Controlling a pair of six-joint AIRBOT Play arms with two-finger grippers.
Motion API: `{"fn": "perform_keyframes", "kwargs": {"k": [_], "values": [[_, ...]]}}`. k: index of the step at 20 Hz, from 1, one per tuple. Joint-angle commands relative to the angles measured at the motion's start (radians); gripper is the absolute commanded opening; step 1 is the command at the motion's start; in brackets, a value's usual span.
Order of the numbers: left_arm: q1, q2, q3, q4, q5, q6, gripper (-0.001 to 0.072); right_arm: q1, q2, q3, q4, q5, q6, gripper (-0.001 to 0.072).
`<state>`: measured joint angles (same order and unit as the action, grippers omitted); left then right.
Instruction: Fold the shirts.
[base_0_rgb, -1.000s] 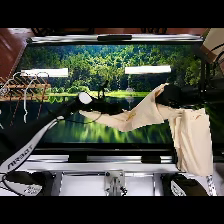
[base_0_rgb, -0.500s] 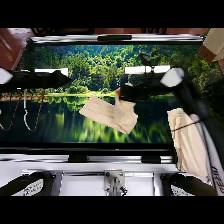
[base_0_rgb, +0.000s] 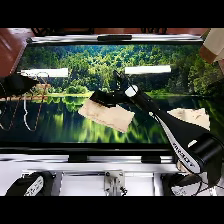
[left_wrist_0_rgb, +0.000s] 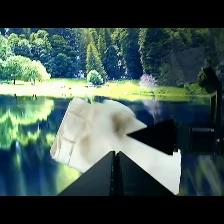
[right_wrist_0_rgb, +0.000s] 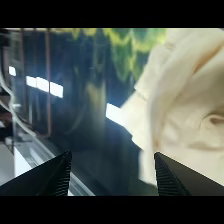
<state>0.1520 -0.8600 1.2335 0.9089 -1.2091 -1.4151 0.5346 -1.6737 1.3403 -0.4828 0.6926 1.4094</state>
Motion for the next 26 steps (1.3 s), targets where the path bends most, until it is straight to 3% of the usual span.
{"fn": "perform_keyframes", "kwargs": {"k": [1, 4, 8, 11, 15, 22, 23, 25, 26], "values": [[0.01, 0.032, -0.055, 0.017, -0.013, -0.011, 0.0033, -0.047, 0.004, 0.001, 0.085, 0.051, -0.087, 0.0618], [0.01, 0.032, -0.099, 0.017, -0.003, -0.011, 0.0033, -0.173, 0.076, 0.001, -0.157, 0.299, -0.006, 0.0618], [0.011, 0.032, -0.112, 0.017, 0.003, -0.011, 0.0033, -0.337, 0.164, -0.023, -0.701, 0.657, 0.217, 0.0617], [0.01, 0.032, -0.113, 0.017, 0.004, -0.01, 0.0033, -0.396, 0.177, -0.16, -0.619, 0.674, 0.207, 0.0618], [0.01, 0.032, -0.115, 0.017, 0.004, -0.01, 0.0033, -0.347, 0.175, -0.307, -0.47, 0.422, 0.183, 0.0629], [0.01, 0.032, -0.115, 0.017, 0.004, -0.007, 0.0034, -0.243, 0.078, -0.328, -0.221, 0.201, 0.132, 0.0627], [0.01, 0.032, -0.115, 0.017, 0.004, -0.007, 0.0034, -0.238, 0.068, -0.328, -0.175, 0.188, 0.129, 0.0558], [0.01, 0.032, -0.115, 0.017, 0.004, -0.007, 0.0034, -0.243, 0.071, -0.319, -0.094, 0.195, 0.061, 0.0087], [0.01, 0.032, -0.115, 0.017, 0.004, -0.007, 0.0033, -0.255, 0.079, -0.301, -0.045, 0.219, -0.026, 0.007]]}}
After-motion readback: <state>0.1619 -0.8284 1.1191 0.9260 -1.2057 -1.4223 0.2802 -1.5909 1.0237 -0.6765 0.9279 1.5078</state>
